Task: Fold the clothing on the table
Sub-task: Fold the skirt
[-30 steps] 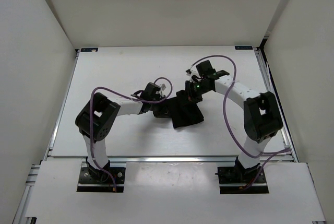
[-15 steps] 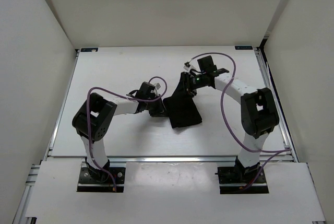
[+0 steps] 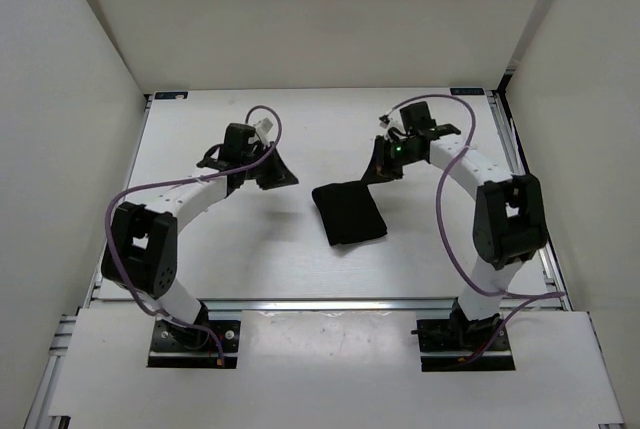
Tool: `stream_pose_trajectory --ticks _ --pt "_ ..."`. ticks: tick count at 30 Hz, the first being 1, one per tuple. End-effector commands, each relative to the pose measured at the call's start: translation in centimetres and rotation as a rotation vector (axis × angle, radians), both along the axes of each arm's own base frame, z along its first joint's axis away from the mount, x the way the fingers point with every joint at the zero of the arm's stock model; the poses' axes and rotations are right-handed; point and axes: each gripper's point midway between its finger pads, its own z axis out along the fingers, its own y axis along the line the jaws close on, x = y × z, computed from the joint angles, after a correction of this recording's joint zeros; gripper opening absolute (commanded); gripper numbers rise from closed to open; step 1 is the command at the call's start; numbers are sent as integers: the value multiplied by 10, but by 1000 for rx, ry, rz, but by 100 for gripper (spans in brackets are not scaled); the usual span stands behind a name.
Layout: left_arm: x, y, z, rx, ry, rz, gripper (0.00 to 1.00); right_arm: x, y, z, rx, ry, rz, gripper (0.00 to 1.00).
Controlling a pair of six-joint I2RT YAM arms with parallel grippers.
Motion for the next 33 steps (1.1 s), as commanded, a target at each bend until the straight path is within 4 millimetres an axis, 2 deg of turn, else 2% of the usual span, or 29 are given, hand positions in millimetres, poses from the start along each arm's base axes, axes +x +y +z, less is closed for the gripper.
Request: stream_pose_trajectory --ticks 1,3,4,6,9,12,15,18,21,22,23,24,26,30,31,33 --pt "-24 -59 56 -229 -57 -197 0 -7 3 -32 -40 67 16 0" --pt "-26 -82 61 -274 -73 -231 0 -8 3 -52 -79 110 14 0" --pt "-34 -93 50 -279 -33 -248 0 -8 3 -60 -98 121 7 1" --pt "-31 -105 38 -292 -36 -236 0 -8 -2 -74 -135 154 -9 0" --pt "-25 -108 1 -205 5 -197 0 -5 -8 -84 -179 176 -31 0" --pt "-15 -96 -35 -100 24 -144 0 -7 -12 -84 -183 194 -47 0" --pt "-9 -67 -73 14 73 -65 0 -12 -15 -81 -173 187 -45 0" --pt "-7 -46 -91 84 95 -23 0 -12 -21 -77 -174 173 -52 0" --pt "-11 -39 -106 136 119 -22 0 -14 -25 -73 -165 173 -59 0" --pt "-10 -42 -103 138 111 -29 0 -14 -26 -74 -155 178 -59 0" --pt "-14 -44 -106 129 130 -42 0 -11 -26 -67 -147 165 -66 0" --pt "-12 -47 -101 108 127 -41 0 -9 -24 -59 -117 156 -69 0" --pt "-10 -62 -77 21 106 -47 0 -8 -21 -43 -76 131 -59 0" --pt "-7 -72 -29 -79 44 -66 0 -14 -5 -15 -22 82 11 0" --pt "-7 -73 -18 -100 35 -67 0 -20 3 -11 2 88 39 1" --pt "-6 -71 -10 -142 43 -55 0 -34 23 -12 31 117 98 0"
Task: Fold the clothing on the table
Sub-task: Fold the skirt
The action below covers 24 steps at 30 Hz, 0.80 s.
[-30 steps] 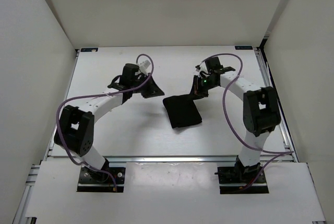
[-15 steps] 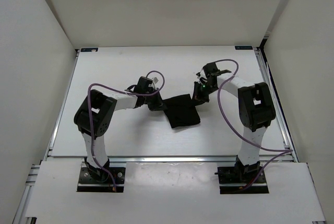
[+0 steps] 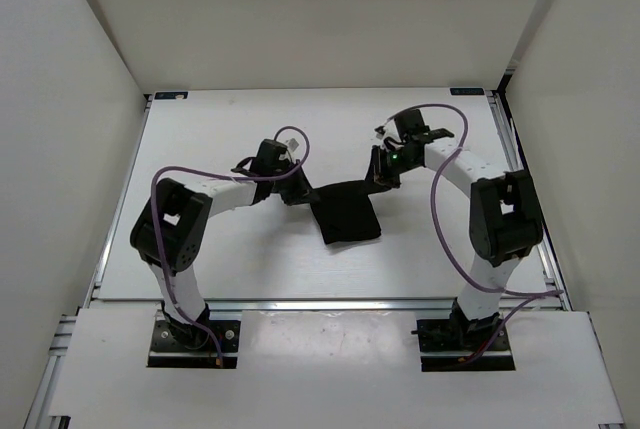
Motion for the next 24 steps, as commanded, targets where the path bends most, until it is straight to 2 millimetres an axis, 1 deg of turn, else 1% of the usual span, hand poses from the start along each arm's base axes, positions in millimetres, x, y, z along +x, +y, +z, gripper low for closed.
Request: stream_pose_trajectory --ticks 1,2,3,4,6,8,9,10,11,12,13,15,17,18,19,20,21,23,24 --pt "6 -4 50 -108 -64 4 0 -20 35 27 118 -5 118 0" --pt "7 0 46 -108 -57 19 0 -32 44 20 118 24 145 0" --pt "11 1 47 -108 -59 25 0 -39 56 15 128 36 176 0" --pt "10 1 45 -103 -59 27 0 -42 61 14 142 37 194 0" --pt "14 5 41 -100 -66 39 0 -60 76 0 156 89 235 1" --pt "16 11 29 -70 -54 54 0 -68 84 -4 195 112 249 0" --pt "18 10 28 -59 -66 49 0 -73 87 -7 201 123 260 0" --pt "20 12 20 -42 -60 55 0 -80 90 -12 212 151 266 0" --pt "21 14 14 -27 -48 53 0 -84 91 -15 215 169 262 0" --pt "23 12 11 -19 -62 43 0 -93 92 -16 210 184 270 0" --pt "24 11 5 -14 -50 44 0 -94 92 -20 205 184 269 0" --pt "27 10 -2 -3 -44 42 0 -103 89 -25 199 198 266 0" --pt "29 7 -6 9 -46 37 0 -115 86 -32 190 235 262 0" --pt "30 5 -8 10 -46 30 0 -117 83 -35 190 246 255 0" --pt "32 4 -7 19 -56 31 0 -126 82 -41 179 269 263 0" --pt "33 2 -8 18 -56 27 0 -130 80 -44 161 285 258 0" --pt "31 1 -12 21 -45 18 0 -134 79 -51 145 290 261 0" --pt "35 2 -13 28 -48 28 0 -137 77 -54 139 284 264 0" --pt "33 2 -15 30 -39 25 0 -135 74 -56 133 290 249 0"
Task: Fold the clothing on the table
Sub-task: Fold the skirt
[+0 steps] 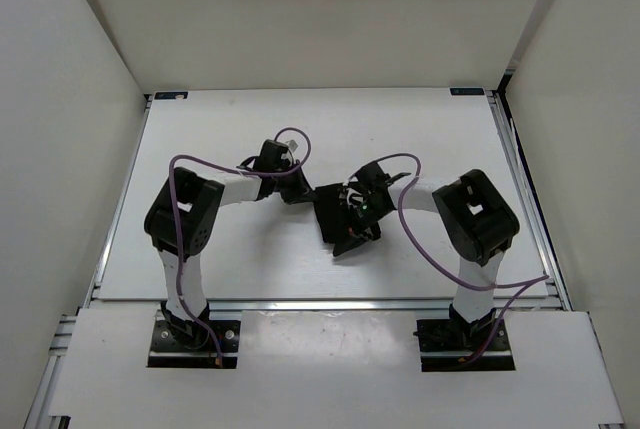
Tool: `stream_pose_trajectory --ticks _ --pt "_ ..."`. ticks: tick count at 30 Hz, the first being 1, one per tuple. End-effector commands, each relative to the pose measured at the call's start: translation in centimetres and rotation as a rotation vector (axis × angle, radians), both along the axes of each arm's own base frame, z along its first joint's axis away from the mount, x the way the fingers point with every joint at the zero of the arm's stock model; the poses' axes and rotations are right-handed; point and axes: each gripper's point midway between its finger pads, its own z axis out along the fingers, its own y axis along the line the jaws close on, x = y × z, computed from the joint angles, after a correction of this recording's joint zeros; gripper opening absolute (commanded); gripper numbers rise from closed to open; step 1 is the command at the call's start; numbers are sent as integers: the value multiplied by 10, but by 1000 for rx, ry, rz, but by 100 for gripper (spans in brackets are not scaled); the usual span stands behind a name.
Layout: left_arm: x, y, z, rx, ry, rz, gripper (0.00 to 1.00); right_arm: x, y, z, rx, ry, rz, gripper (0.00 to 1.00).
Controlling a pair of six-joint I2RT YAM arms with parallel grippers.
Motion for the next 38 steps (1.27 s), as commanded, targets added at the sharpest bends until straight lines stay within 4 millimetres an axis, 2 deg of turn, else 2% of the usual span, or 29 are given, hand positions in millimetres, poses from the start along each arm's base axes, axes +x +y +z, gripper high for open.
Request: stream_pose_trajectory --ticks 1,3,5,6,9,10,13,14,15,16,17,18,20,21,22,23,24,25,27,28,29,32,35,38 --pt "14 -3 12 5 -52 2 0 5 1 2 11 -34 -8 0" --pt "14 -2 25 -22 -57 3 0 17 2 16 34 -68 -23 0" --pt "17 -1 46 -70 -79 5 0 35 2 47 53 -129 -44 0" --pt "21 1 64 -100 -104 12 0 45 -1 61 52 -192 -59 0" --pt "12 1 102 -191 -121 9 0 67 -9 103 76 -302 -112 0" --pt "7 8 108 -204 -128 15 0 68 -10 110 86 -303 -123 0" --pt "-19 16 127 -241 -143 7 0 87 -37 135 95 -378 -235 0" --pt "-31 21 118 -233 -126 5 2 90 -46 132 82 -382 -276 1" --pt "-38 26 127 -231 -150 0 2 95 -62 140 90 -406 -333 8" --pt "-51 33 124 -223 -146 -5 4 90 -70 141 111 -413 -357 13" --pt "-63 39 113 -175 -144 -16 5 90 -90 127 94 -384 -418 22" --pt "-73 51 94 -94 -127 -18 6 95 -107 132 96 -406 -478 30" --pt "-87 65 83 -12 -123 -28 9 84 -139 109 28 -371 -538 43" --pt "-96 74 71 36 -107 -36 13 79 -154 100 -17 -368 -562 46" --pt "-96 82 71 52 -112 -21 15 77 -163 97 -35 -367 -578 50" --pt "-105 89 64 77 -91 -32 19 70 -169 89 -69 -367 -574 53" --pt "-111 94 59 102 -79 -54 22 64 -174 83 -95 -359 -573 54" --pt "-115 98 57 114 -71 -71 28 67 -182 79 -119 -360 -598 54" --pt "-125 104 54 149 -63 -126 46 57 -186 66 -127 -316 -603 54" --pt "-127 106 53 152 -60 -137 49 59 -187 66 -124 -319 -612 55" --pt "-129 103 55 142 -73 -148 58 56 -185 60 -122 -297 -608 54" --pt "-133 101 57 112 -94 -147 99 61 -181 61 -129 -317 -596 54" --pt "-139 97 51 72 -59 -174 98 63 -169 60 -129 -311 -549 54" --pt "-143 92 42 117 -23 -238 99 65 -157 60 -140 -309 -496 54"
